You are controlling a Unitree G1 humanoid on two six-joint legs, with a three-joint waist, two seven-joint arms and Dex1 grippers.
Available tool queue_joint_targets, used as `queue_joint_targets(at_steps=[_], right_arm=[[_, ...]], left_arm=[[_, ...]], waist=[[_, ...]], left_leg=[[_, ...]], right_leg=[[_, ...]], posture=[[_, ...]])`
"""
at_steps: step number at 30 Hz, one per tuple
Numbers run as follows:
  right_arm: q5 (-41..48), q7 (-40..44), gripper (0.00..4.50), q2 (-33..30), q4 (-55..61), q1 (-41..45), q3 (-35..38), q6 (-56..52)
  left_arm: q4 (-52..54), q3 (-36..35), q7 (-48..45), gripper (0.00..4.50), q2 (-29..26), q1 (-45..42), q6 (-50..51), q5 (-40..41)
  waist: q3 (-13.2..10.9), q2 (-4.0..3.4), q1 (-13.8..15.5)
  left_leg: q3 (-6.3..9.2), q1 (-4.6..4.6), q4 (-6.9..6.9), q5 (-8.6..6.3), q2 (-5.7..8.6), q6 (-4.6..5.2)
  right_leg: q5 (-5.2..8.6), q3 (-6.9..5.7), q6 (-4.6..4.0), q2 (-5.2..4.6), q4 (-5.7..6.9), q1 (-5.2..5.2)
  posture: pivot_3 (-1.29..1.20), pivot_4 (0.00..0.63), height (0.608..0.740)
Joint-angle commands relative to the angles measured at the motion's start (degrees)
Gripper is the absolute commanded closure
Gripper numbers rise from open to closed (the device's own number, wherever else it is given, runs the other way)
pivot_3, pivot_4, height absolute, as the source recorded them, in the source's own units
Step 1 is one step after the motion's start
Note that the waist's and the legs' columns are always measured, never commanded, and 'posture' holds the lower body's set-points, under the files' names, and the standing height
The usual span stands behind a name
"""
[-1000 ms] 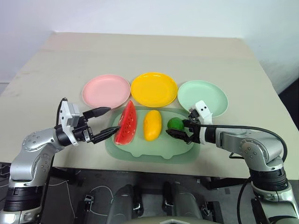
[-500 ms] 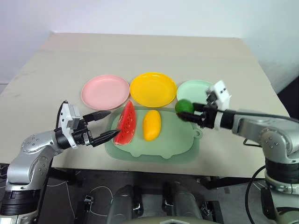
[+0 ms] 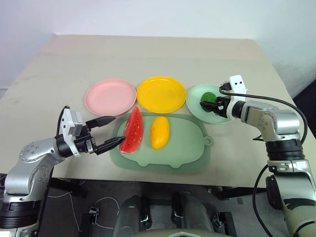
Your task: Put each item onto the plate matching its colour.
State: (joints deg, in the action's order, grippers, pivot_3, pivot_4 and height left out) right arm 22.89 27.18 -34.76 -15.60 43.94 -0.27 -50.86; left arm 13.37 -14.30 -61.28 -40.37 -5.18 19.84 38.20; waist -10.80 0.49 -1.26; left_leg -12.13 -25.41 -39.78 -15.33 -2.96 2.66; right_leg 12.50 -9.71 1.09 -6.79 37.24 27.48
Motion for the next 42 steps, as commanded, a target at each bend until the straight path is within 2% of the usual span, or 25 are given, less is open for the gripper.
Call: queue_joint_targets(at_steps=[1, 3, 11, 15, 20, 23, 29, 35, 42], right_arm=[[-2.69, -0.50, 0.61, 0.73, -1.21, 2.27, 0.15, 1.47], [-3.42, -0.71, 0.03, 0.94, -1.40, 2.21, 0.79, 1.44], [-1.27, -0.78, 0.03, -0.28, 5.28, 2.40, 6.48, -2.28], [5.73, -1.19, 0.03, 0.32, 16.43, 2.35, 12.27, -13.54], [11.19, -5.16, 0.03, 7.03, 25.25, 1.84, 14.71, -26.13], [14.00, -7.57, 0.03, 13.15, 30.53, 1.06, 16.02, -33.07], [14.62, -11.44, 0.03, 22.26, 35.57, -1.39, 16.41, -41.12], [17.78, -15.55, 0.03, 24.97, 34.93, -2.80, 14.89, -41.64], [22.33, -18.84, 0.03, 24.53, 34.20, -2.73, 12.94, -41.64]], left_arm=[[1.55, -1.50, -0.27, 0.00, -1.18, -0.07, 0.30, 0.86], [1.71, -1.56, -0.10, 0.00, -1.33, -0.27, 0.60, 1.07], [1.12, -1.93, -0.40, 0.00, -2.03, -0.60, 0.91, 1.00], [1.12, -2.15, -0.09, 0.00, -1.96, -0.64, 0.88, 1.04], [1.22, -1.80, 0.79, 0.00, -1.10, -1.00, 1.13, 1.44], [1.08, -1.24, 0.95, 0.00, -0.93, -1.44, 0.86, 1.11], [0.69, -0.31, 0.32, 0.00, -0.92, -1.80, 0.71, 0.43], [-0.21, -0.21, -0.25, 0.00, -1.21, -2.81, 0.88, 0.20], [-0.73, 1.12, -0.16, 0.00, -0.20, -4.08, 0.62, -0.40]], waist=[[0.00, 0.00, 0.03], [0.00, 0.00, 0.05], [-0.01, -0.02, 0.13], [-0.02, -0.04, 0.13], [0.00, -0.04, -0.06], [0.00, -0.05, 0.06], [0.01, -0.04, 0.26], [0.01, -0.05, 0.09], [0.02, -0.04, 0.01]], left_leg=[[0.00, 0.00, 0.00, 0.00, 0.00, 0.00], [0.00, -0.01, 0.00, 0.00, 0.00, 0.00], [0.00, -0.03, -0.01, 0.00, 0.00, -0.01], [0.01, -0.05, 0.00, 0.00, -0.01, -0.01], [0.03, -0.02, 0.01, -0.01, -0.05, -0.01], [0.02, -0.04, 0.02, -0.01, -0.04, -0.02], [0.00, -0.09, 0.03, -0.01, -0.01, -0.03], [-0.04, -0.08, 0.13, 0.00, -0.01, -0.05], [-0.08, -0.06, 0.28, 0.06, 0.00, -0.15]], right_leg=[[0.00, 0.00, 0.00, 0.00, 0.00, 0.00], [0.00, 0.00, 0.00, 0.00, 0.00, 0.01], [0.00, 0.02, -0.01, -0.02, 0.00, 0.04], [0.00, 0.03, -0.01, -0.02, 0.00, 0.08], [0.00, 0.03, -0.03, -0.01, 0.00, 0.05], [0.00, 0.03, -0.03, -0.01, 0.01, 0.08], [-0.01, 0.02, -0.03, -0.02, -0.02, 0.08], [0.00, 0.04, -0.05, 0.00, -0.03, 0.14], [-0.02, 0.05, -0.03, 0.03, -0.02, 0.21]], posture=[[0.00, 0.150, 0.696], [0.00, 0.150, 0.696], [0.00, 0.150, 0.696], [0.00, 0.150, 0.696], [0.00, 0.150, 0.696], [0.00, 0.150, 0.696], [0.00, 0.150, 0.696], [0.00, 0.150, 0.696], [0.00, 0.150, 0.696]])
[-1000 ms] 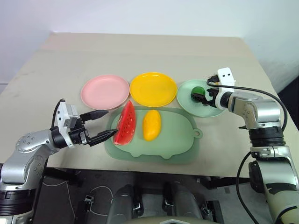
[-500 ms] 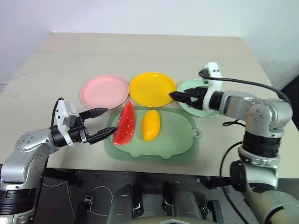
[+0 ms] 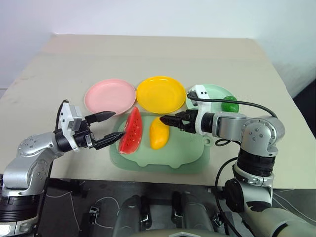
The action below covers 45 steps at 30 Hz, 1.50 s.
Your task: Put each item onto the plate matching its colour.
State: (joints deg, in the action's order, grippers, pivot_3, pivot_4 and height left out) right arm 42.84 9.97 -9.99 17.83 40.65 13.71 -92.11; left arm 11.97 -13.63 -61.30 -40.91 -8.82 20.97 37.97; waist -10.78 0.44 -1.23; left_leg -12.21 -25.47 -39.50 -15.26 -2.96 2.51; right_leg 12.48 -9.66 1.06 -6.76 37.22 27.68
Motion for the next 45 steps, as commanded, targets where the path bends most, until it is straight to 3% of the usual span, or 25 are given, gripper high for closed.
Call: queue_joint_targets(at_steps=[1, 13, 21, 26, 36, 40, 45], right_arm=[[2.70, -1.97, 0.03, -0.84, 0.93, 0.35, -2.17, -0.39], [5.84, -9.12, 0.03, 1.85, -6.89, 0.58, -6.85, -0.39], [1.62, -9.12, 0.03, -0.41, -9.76, 1.54, -14.16, -0.39], [1.96, -7.58, 1.04, -0.36, -9.66, 2.30, -12.73, -0.39], [2.66, -2.06, 1.12, -4.32, -7.78, 9.18, -6.89, 1.16], [-2.00, 4.54, 1.12, -9.02, -14.95, 13.86, -11.15, 10.66], [-11.75, 10.86, 1.12, -9.08, -32.70, 20.44, -17.12, 26.60]], left_arm=[[0.65, 0.63, -0.06, 0.00, 0.48, -0.51, -0.56, -0.24], [-1.76, 0.92, -0.84, 0.00, 1.38, -1.30, -2.23, -1.41], [-2.07, 0.95, -0.70, 0.00, 2.77, -0.46, -4.08, -2.15], [-2.54, 0.36, -0.96, 0.00, 2.63, -0.08, -4.56, -2.29], [-3.41, -0.07, -1.12, 0.00, 2.38, -0.17, -5.42, -2.26], [-3.26, -0.07, -0.67, 0.00, 2.60, -0.27, -5.57, -2.33], [-1.63, -0.08, 1.24, 0.00, 3.34, -0.03, -5.24, -2.07]], waist=[[0.00, 0.00, -0.03], [0.02, 0.01, -0.07], [0.12, 0.06, 0.10], [0.24, 0.05, 0.22], [0.23, 0.02, 0.03], [0.23, 0.01, -0.53], [0.23, 0.01, -1.36]], left_leg=[[0.00, 0.00, 0.01, 0.00, 0.00, 0.00], [-0.01, 0.07, 0.01, 0.02, 0.00, -0.01], [0.00, 0.12, 0.01, 0.01, 0.00, -0.01], [0.00, 0.12, 0.01, 0.01, 0.02, -0.01], [-0.01, 0.03, 0.01, 0.01, 0.03, -0.01], [-0.01, 0.05, 0.05, 0.02, 0.00, -0.01], [-0.06, 0.07, 0.06, 0.03, 0.01, 0.00]], right_leg=[[0.00, 0.00, 0.00, 0.00, 0.00, 0.00], [0.00, 0.00, 0.01, 0.02, 0.00, -0.06], [0.00, 0.00, 0.01, 0.00, -0.01, -0.13], [0.00, 0.00, 0.00, -0.03, -0.04, -0.17], [0.00, 0.00, 0.00, -0.03, -0.05, -0.06], [0.00, 0.00, 0.01, 0.02, -0.01, -0.02], [0.00, -0.01, 0.03, 0.03, -0.01, -0.04]], posture=[[0.00, 0.150, 0.696], [0.00, 0.150, 0.696], [0.00, 0.150, 0.696], [0.00, 0.150, 0.696], [0.00, 0.150, 0.696], [0.00, 0.150, 0.696], [0.00, 0.150, 0.696]])
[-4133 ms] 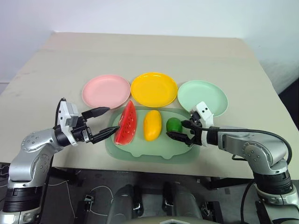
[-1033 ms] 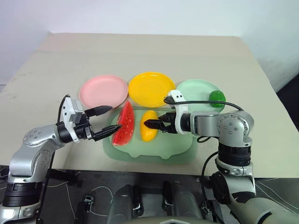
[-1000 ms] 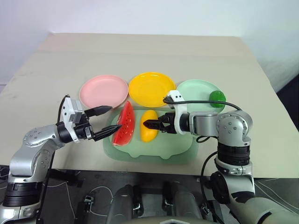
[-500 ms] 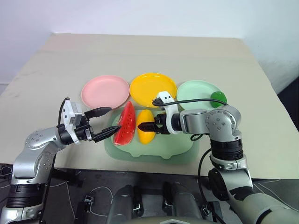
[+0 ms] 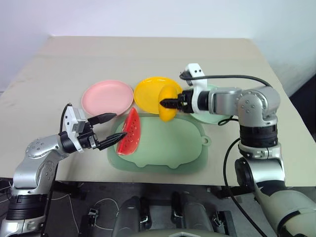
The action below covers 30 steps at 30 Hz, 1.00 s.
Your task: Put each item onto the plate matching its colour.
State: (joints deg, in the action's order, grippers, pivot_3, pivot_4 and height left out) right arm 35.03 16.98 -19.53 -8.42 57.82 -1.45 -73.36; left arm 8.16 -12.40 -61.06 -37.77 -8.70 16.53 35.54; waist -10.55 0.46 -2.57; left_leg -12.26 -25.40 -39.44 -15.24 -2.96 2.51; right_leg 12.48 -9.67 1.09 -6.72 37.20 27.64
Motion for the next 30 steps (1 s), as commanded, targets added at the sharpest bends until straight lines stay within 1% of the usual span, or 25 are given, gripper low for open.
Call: queue_joint_targets(at_steps=[1, 6, 8, 11, 15, 16, 18, 22, 26, 30], right_arm=[[-5.33, 5.26, 1.12, 0.78, -9.63, 4.38, -2.69, 10.35], [-13.78, 9.56, 1.12, 3.94, -28.52, 10.31, -5.48, 24.81], [-16.58, 10.00, 1.12, 5.63, -36.38, 12.83, -5.31, 30.36], [-18.17, 10.07, 1.12, 8.41, -45.95, 17.01, -2.90, 35.45], [-20.34, 11.05, 1.12, 10.78, -52.75, 19.68, -1.85, 39.30], [-20.96, 11.22, 0.44, 11.08, -53.62, 20.00, -1.79, 40.10], [-22.20, 11.95, 0.03, 11.69, -54.29, 20.33, -1.89, 41.32], [-23.46, 12.01, 0.03, 11.86, -53.39, 20.94, -0.90, 41.53], [-23.59, 12.71, 0.03, 10.67, -50.99, 21.11, 0.47, 40.49], [-22.50, 15.98, 0.03, 8.19, -41.42, 18.14, 0.98, 36.86]], left_arm=[[2.23, -1.37, 1.28, 0.00, 0.21, -0.16, -0.93, 0.19], [2.07, -1.53, 1.82, 0.00, 0.15, 0.05, -1.48, -0.18], [2.24, -1.63, 2.14, 0.00, 0.33, 0.18, -1.71, -0.18], [2.72, -1.61, 2.76, 0.00, 0.52, 0.34, -1.97, -0.19], [3.09, -1.74, 3.14, 0.00, 0.31, 0.51, -2.11, -0.17], [3.13, -1.79, 3.16, 0.00, 0.26, 0.58, -2.19, -0.19], [3.52, -1.98, 3.29, 0.00, 0.09, 0.73, -2.09, 0.01], [3.92, -2.40, 3.57, 0.00, -0.42, 0.74, -1.67, 0.47], [4.25, -2.31, 3.78, 0.00, -0.75, 0.71, -1.27, 0.76], [4.60, -2.51, 3.84, 0.00, -0.93, 1.04, -0.82, 1.11]], waist=[[0.00, 0.00, -0.03], [-0.01, -0.01, -0.17], [-0.01, -0.01, -0.19], [-0.02, -0.02, -0.22], [-0.02, -0.02, -0.22], [-0.02, -0.02, -0.20], [-0.02, -0.02, -0.16], [-0.02, -0.02, -0.20], [-0.02, -0.02, -0.24], [-0.02, -0.03, -0.12]], left_leg=[[-0.01, 0.00, 0.00, 0.00, 0.00, 0.00], [-0.06, 0.00, 0.04, 0.04, -0.01, 0.02], [-0.07, 0.00, 0.04, 0.03, -0.01, 0.00], [-0.07, 0.00, 0.04, 0.04, -0.01, 0.00], [-0.07, 0.00, 0.04, 0.04, 0.00, -0.02], [-0.06, 0.00, 0.04, 0.04, 0.00, -0.02], [-0.07, 0.00, 0.04, 0.04, 0.00, -0.02], [-0.06, 0.00, 0.04, 0.04, 0.00, -0.03], [-0.05, 0.00, 0.04, 0.05, 0.00, -0.05], [-0.05, 0.00, 0.03, 0.05, 0.00, -0.05]], right_leg=[[0.00, 0.00, 0.01, 0.00, 0.01, 0.01], [0.00, 0.01, 0.02, 0.04, 0.04, 0.04], [0.00, 0.00, 0.02, 0.05, 0.04, 0.04], [0.00, 0.01, 0.02, 0.04, 0.06, 0.04], [0.00, 0.01, 0.02, 0.04, 0.09, 0.04], [0.00, 0.01, 0.02, 0.03, 0.09, 0.04], [0.00, 0.01, 0.02, 0.02, 0.09, 0.04], [0.00, 0.02, 0.02, 0.00, 0.11, 0.05], [0.00, 0.02, 0.02, 0.00, 0.12, 0.06], [0.00, 0.02, 0.02, -0.02, 0.12, 0.07]], posture=[[0.00, 0.150, 0.696], [0.00, 0.150, 0.696], [0.00, 0.150, 0.696], [0.00, 0.150, 0.696], [0.00, 0.150, 0.696], [0.00, 0.150, 0.696], [0.00, 0.150, 0.696], [0.00, 0.150, 0.696], [0.00, 0.150, 0.696], [0.00, 0.150, 0.696]])
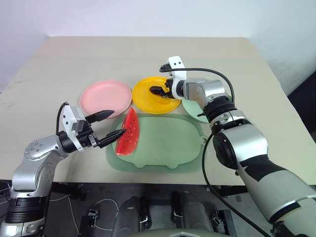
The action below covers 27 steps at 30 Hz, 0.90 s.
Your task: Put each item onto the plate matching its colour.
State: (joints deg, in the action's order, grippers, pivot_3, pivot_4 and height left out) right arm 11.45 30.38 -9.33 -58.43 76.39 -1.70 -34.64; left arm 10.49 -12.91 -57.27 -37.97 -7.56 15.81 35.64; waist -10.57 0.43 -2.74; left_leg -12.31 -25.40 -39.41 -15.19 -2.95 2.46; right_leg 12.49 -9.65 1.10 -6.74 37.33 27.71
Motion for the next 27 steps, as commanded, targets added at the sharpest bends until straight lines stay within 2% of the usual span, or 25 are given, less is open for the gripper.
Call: queue_joint_targets(at_steps=[1, 6, 9, 11, 20, 27], right_arm=[[1.57, 3.66, 0.03, -2.84, 11.84, -1.76, 1.27, -3.31], [6.57, 11.45, 0.03, -10.35, 41.88, -18.03, 2.78, -3.72], [8.68, 11.29, 0.03, -10.74, 54.19, -26.87, 6.03, 3.98], [11.38, 13.09, 0.03, -12.70, 61.13, -31.95, 6.71, 1.67], [18.91, 16.48, 0.03, -18.46, 78.67, -49.44, 7.12, -2.70], [26.72, 15.92, 0.03, -21.10, 85.22, -53.38, 9.37, -7.22]], left_arm=[[2.45, -2.10, 0.07, 0.00, -0.79, 0.05, 0.00, 1.11], [3.39, -2.74, 0.19, 0.00, -0.93, 0.77, 0.61, 1.54], [3.86, -2.90, 0.31, 0.00, -0.88, 0.80, 1.15, 1.68], [4.01, -2.93, 0.34, 0.00, -0.90, 0.76, 1.39, 1.82], [5.24, -2.90, 0.57, 0.00, -0.27, 1.65, 2.20, 2.67], [5.27, -2.92, 0.78, 0.00, -0.24, 1.49, 2.40, 2.62]], waist=[[0.00, 0.00, 0.11], [0.02, 0.03, 0.55], [0.01, 0.01, 0.21], [0.00, 0.00, -0.05], [0.01, 0.01, 0.56], [0.01, 0.02, 0.60]], left_leg=[[0.00, 0.00, 0.00, 0.00, 0.00, 0.00], [0.12, 0.01, 0.00, -0.01, 0.02, -0.01], [0.09, 0.01, 0.01, -0.01, 0.02, -0.01], [0.06, 0.05, 0.01, 0.02, 0.00, -0.06], [0.11, 0.14, 0.04, 0.04, 0.01, -0.10], [0.16, 0.17, 0.02, 0.04, 0.00, -0.09]], right_leg=[[0.00, 0.00, 0.00, -0.01, -0.01, 0.00], [0.00, -0.04, 0.00, -0.04, -0.08, -0.10], [0.00, -0.03, 0.00, -0.04, -0.06, -0.07], [0.00, -0.01, 0.00, -0.01, 0.03, -0.04], [0.01, -0.01, -0.02, -0.04, 0.00, -0.13], [0.01, -0.02, -0.02, -0.04, -0.06, -0.20]], posture=[[0.00, 0.150, 0.696], [0.00, 0.150, 0.696], [0.00, 0.150, 0.696], [0.00, 0.150, 0.696], [0.00, 0.150, 0.696], [0.00, 0.150, 0.696]])
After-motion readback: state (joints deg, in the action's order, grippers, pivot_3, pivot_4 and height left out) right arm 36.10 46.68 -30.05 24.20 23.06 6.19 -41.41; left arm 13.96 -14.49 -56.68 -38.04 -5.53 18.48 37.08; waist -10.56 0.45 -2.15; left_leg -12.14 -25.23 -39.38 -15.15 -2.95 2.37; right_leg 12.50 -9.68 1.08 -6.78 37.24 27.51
